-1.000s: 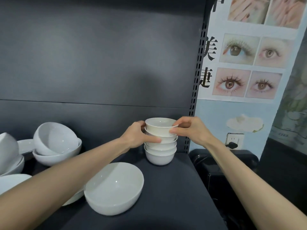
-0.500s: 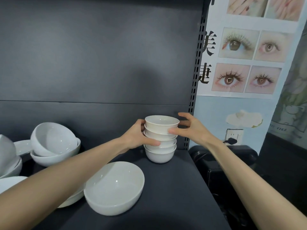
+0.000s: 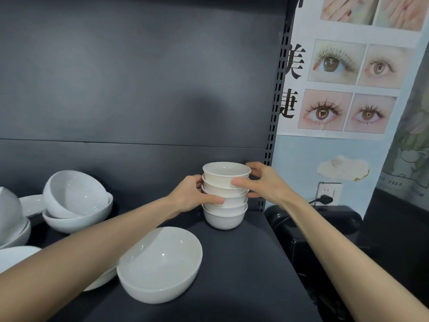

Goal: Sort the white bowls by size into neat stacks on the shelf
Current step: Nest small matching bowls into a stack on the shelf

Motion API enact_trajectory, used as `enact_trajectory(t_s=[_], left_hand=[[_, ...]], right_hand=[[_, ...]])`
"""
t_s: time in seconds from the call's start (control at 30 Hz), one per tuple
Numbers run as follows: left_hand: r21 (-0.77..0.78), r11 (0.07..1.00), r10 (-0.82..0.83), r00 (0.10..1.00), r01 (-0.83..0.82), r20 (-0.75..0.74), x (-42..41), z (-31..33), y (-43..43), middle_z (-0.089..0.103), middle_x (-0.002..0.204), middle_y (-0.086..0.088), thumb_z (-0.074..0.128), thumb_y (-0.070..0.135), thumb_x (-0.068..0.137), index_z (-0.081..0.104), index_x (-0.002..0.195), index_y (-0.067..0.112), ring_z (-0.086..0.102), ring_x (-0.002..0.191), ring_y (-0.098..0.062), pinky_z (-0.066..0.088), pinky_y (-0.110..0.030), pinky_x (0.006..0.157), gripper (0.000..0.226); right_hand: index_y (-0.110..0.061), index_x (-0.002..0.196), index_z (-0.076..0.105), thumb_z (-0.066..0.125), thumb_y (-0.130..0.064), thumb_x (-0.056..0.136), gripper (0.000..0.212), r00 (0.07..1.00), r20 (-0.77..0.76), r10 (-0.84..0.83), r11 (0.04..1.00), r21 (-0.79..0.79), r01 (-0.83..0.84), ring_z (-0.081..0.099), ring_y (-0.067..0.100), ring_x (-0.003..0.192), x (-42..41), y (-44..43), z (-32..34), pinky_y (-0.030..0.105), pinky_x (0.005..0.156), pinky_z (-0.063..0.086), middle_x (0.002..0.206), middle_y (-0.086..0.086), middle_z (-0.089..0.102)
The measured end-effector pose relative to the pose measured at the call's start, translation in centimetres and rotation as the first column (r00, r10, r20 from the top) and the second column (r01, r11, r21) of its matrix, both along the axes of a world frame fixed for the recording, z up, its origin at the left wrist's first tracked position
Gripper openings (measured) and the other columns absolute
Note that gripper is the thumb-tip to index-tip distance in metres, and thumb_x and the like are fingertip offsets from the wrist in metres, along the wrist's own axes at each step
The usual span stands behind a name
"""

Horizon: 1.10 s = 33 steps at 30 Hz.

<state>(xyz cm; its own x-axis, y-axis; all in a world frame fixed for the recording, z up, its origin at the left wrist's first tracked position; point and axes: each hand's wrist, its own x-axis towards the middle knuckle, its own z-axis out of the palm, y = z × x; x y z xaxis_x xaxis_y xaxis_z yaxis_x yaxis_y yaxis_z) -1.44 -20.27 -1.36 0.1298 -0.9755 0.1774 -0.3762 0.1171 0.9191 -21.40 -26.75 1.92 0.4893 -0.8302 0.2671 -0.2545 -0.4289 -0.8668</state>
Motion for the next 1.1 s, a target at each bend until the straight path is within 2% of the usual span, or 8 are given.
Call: enact_trajectory(t_s=[0.13, 0.27, 0.5, 0.7, 0.77, 0.87, 1.0, 1.1], left_hand=[[0.001, 1.000, -0.006, 0.998, 0.006, 0.059, 0.1, 0.0, 0.0, 0.072, 0.107, 0.000, 0.089, 0.020, 0.062, 0.064, 0.114, 0.014, 0.066, 0.105, -0.016, 0.049, -0.040, 0.099, 0.058], [0.000, 1.000, -0.001, 0.994, 0.001, 0.113, 0.0, 0.2, 0.2, 0.073, 0.106, 0.000, 0.085, 0.047, 0.041, 0.067, 0.108, 0.019, 0.067, 0.105, -0.018, 0.050, -0.042, 0.099, 0.075], [0.026, 1.000, 0.009, 0.971, -0.016, 0.240, 0.0, 0.9, 0.1, 0.072, 0.107, -0.001, 0.080, 0.058, 0.041, 0.066, 0.110, 0.019, 0.066, 0.105, -0.019, 0.050, -0.042, 0.097, 0.081], [0.070, 0.994, 0.048, 0.933, -0.078, 0.358, -0.1, 1.6, 0.6, 0.070, 0.108, 0.004, 0.084, 0.054, 0.051, 0.060, 0.116, 0.018, 0.065, 0.102, -0.014, 0.051, -0.037, 0.095, 0.079], [0.066, 0.992, 0.073, 0.908, -0.110, 0.412, -0.4, 2.2, 1.0, 0.071, 0.104, 0.002, 0.085, 0.049, 0.056, 0.062, 0.112, 0.017, 0.066, 0.100, -0.014, 0.051, -0.036, 0.094, 0.068], [0.055, 0.987, 0.106, 0.871, -0.150, 0.479, -0.5, 3.0, 1.6, 0.074, 0.097, -0.004, 0.084, 0.037, 0.067, 0.067, 0.105, 0.011, 0.066, 0.098, -0.018, 0.051, -0.033, 0.092, 0.049], [0.048, 0.983, 0.116, 0.809, -0.176, 0.577, -0.5, 4.6, 3.4, 0.072, 0.088, -0.001, 0.079, 0.035, 0.075, 0.069, 0.105, 0.011, 0.062, 0.081, -0.011, 0.046, -0.017, 0.070, 0.040], [0.031, 0.982, 0.118, 0.732, -0.187, 0.671, -0.4, 5.9, 5.3, 0.066, 0.087, 0.003, 0.075, 0.037, 0.079, 0.068, 0.109, 0.015, 0.060, 0.087, -0.012, 0.041, -0.019, 0.078, 0.039]], right_hand=[[-0.012, 0.137, 0.042, 0.078, -0.024, 0.078, 0.070, 1.000, 0.009, -0.003, 1.000, -0.011, 0.003, 0.054, 0.007, 0.104, 0.0, -0.1, -0.2, 0.029, 0.078, 0.057, 0.111, -0.013, 0.053], [-0.011, 0.138, 0.041, 0.078, -0.025, 0.078, 0.073, 1.000, 0.011, -0.016, 1.000, -0.023, 0.017, 0.052, 0.007, 0.107, 0.0, -0.2, -0.3, 0.026, 0.075, 0.057, 0.119, -0.008, 0.051], [-0.011, 0.139, 0.040, 0.077, -0.027, 0.079, 0.072, 1.000, -0.008, -0.013, 1.000, -0.003, 0.013, 0.050, 0.011, 0.116, -0.2, -0.5, -0.2, 0.024, 0.074, 0.057, 0.128, -0.003, 0.051], [-0.013, 0.136, 0.043, 0.076, -0.031, 0.079, 0.069, 0.998, -0.069, -0.004, 1.000, -0.021, 0.003, 0.053, 0.008, 0.099, -0.3, -0.4, 0.2, 0.038, 0.086, 0.057, 0.112, -0.010, 0.052], [-0.013, 0.137, 0.043, 0.076, -0.034, 0.079, 0.069, 0.993, -0.113, -0.018, 0.999, -0.052, 0.012, 0.053, 0.010, 0.098, -0.5, -0.3, 0.4, 0.041, 0.088, 0.055, 0.110, -0.007, 0.053], [-0.013, 0.136, 0.043, 0.076, -0.038, 0.078, 0.071, 0.983, -0.179, -0.038, 0.994, -0.106, 0.019, 0.054, 0.014, 0.103, -0.7, 0.0, 0.9, 0.035, 0.089, 0.052, 0.117, -0.001, 0.056], [-0.015, 0.135, 0.048, 0.077, -0.044, 0.075, 0.072, 0.962, -0.266, -0.060, 0.977, -0.213, 0.002, 0.054, 0.019, 0.116, -1.0, 0.3, 2.1, 0.031, 0.096, 0.045, 0.132, 0.000, 0.055], [-0.018, 0.135, 0.050, 0.074, -0.044, 0.078, 0.067, 0.955, -0.288, -0.069, 0.951, -0.309, -0.025, 0.048, 0.020, 0.126, -0.8, 1.4, 3.1, 0.031, 0.102, 0.039, 0.139, 0.000, 0.051]])
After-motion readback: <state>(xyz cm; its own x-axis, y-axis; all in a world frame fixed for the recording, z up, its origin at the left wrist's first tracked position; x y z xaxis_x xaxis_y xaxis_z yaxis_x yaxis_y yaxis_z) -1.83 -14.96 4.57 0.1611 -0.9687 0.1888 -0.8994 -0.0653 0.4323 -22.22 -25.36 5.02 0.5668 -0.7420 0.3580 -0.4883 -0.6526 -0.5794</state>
